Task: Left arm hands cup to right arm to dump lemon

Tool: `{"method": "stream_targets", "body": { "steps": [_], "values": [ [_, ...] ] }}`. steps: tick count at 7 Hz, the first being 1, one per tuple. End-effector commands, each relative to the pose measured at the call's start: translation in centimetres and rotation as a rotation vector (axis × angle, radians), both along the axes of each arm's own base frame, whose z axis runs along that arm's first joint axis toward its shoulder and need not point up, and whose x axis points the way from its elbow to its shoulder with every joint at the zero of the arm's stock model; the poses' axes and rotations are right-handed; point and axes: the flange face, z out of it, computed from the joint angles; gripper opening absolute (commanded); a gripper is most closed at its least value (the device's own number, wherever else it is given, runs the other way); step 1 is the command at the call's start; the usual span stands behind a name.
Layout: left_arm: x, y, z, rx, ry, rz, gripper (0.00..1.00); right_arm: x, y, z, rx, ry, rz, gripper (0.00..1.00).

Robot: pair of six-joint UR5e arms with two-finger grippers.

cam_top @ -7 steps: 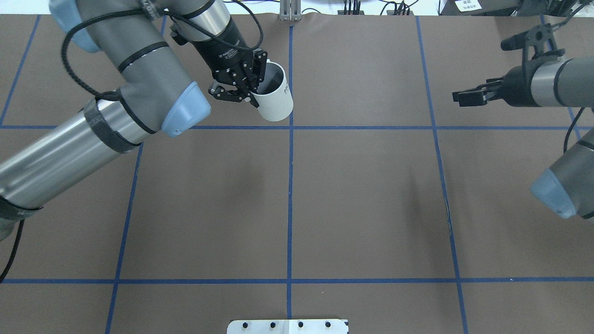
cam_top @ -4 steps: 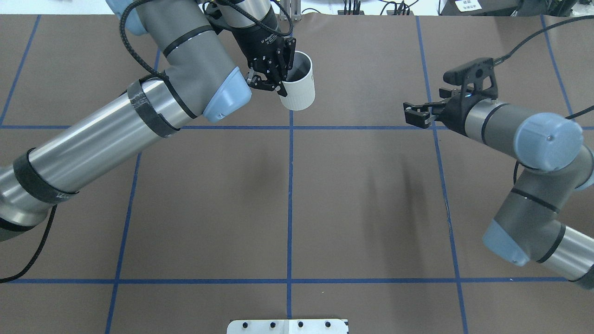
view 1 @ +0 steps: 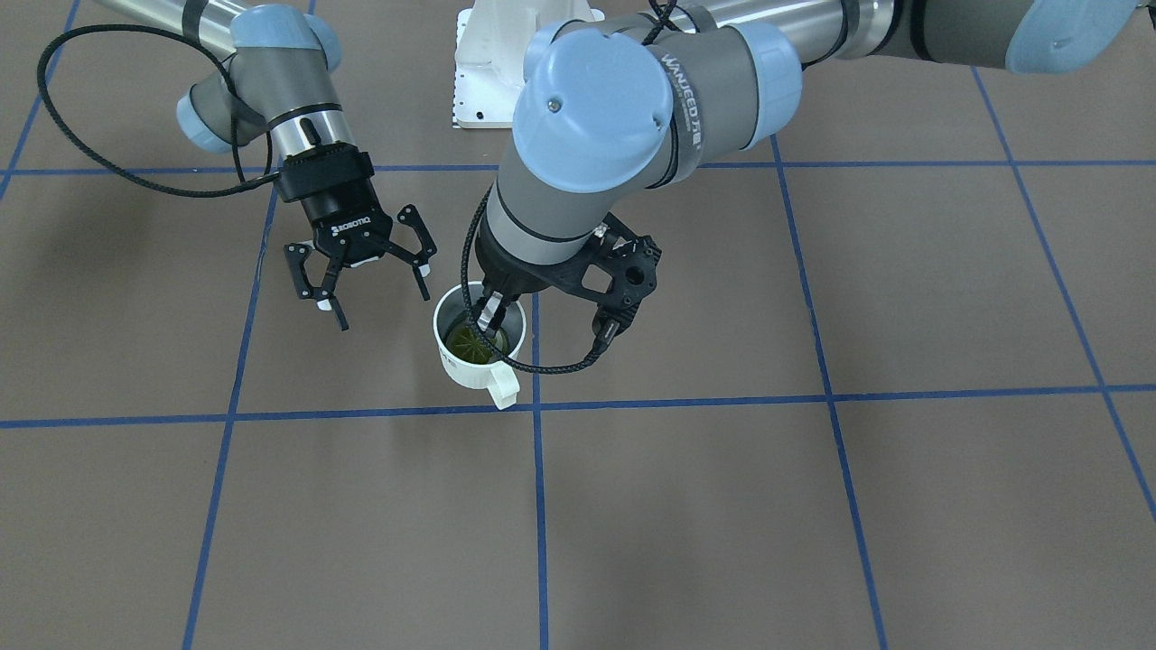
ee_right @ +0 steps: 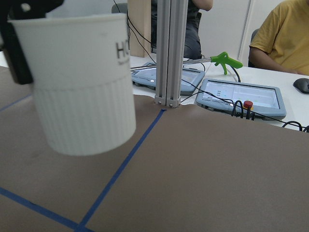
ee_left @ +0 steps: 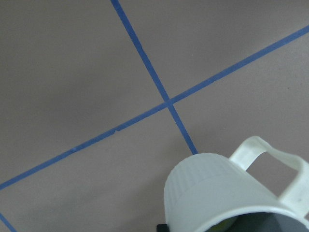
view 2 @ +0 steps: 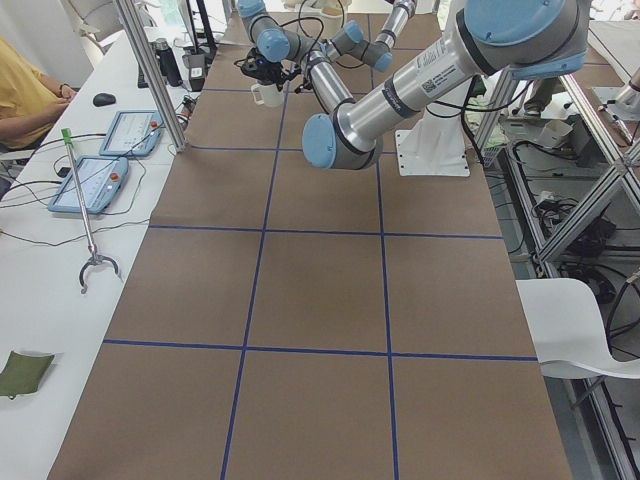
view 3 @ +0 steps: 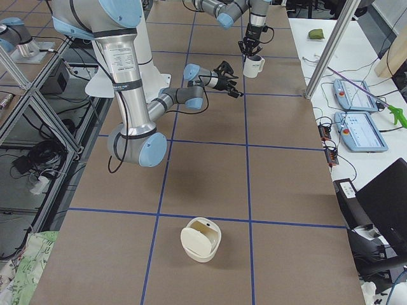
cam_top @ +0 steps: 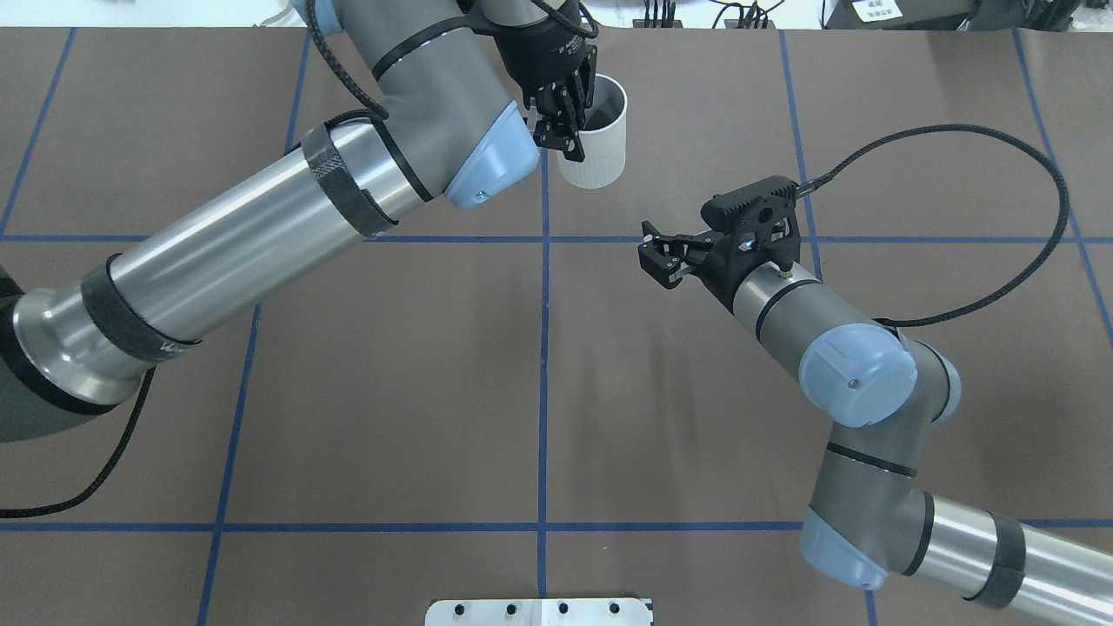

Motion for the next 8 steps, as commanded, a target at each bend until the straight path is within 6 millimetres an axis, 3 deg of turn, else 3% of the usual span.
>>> {"method": "stream_targets", "body": {
  "steps": [1, 8],
  "values": [
    [-0.1, 0.1, -0.9, -0.033, -0.004, -0.018, 0.0, -2.1, 1.3, -1.1, 0.023, -0.004, 0.05, 0.99],
    [2.8, 2.5, -1.2, -0.051, -0.017, 0.028, 0.0, -3.4, 2.1, -4.3, 0.054, -0.04, 0.065, 0.99]
  ]
}}
